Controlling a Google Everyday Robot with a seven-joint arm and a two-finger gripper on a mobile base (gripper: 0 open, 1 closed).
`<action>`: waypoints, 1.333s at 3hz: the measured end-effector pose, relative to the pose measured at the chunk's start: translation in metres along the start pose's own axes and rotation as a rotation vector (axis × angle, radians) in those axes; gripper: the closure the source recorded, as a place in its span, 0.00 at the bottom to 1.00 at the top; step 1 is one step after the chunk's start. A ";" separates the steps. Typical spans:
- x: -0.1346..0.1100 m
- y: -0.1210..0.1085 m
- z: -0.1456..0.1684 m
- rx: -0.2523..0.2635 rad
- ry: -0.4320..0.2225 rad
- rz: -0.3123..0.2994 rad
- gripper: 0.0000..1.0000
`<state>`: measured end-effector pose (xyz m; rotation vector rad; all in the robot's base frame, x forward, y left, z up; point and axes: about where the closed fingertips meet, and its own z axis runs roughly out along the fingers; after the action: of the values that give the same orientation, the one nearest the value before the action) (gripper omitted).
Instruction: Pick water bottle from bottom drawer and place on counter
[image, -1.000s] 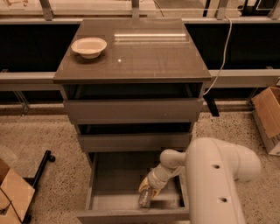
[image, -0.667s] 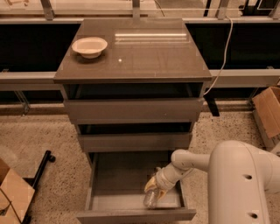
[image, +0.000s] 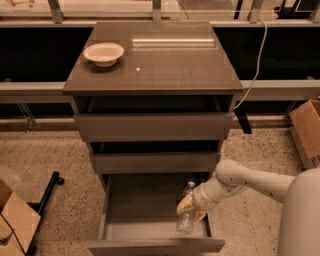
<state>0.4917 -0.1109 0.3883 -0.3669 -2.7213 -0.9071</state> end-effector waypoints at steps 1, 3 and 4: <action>0.026 0.023 -0.056 0.065 -0.041 -0.044 1.00; 0.056 0.099 -0.175 0.269 -0.176 -0.118 1.00; 0.062 0.128 -0.220 0.315 -0.219 -0.143 1.00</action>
Offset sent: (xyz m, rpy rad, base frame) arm -0.0040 -0.0251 0.2489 -0.3566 -0.2334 0.1057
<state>0.5071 -0.1365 0.6484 -0.2218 -3.0604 -0.4776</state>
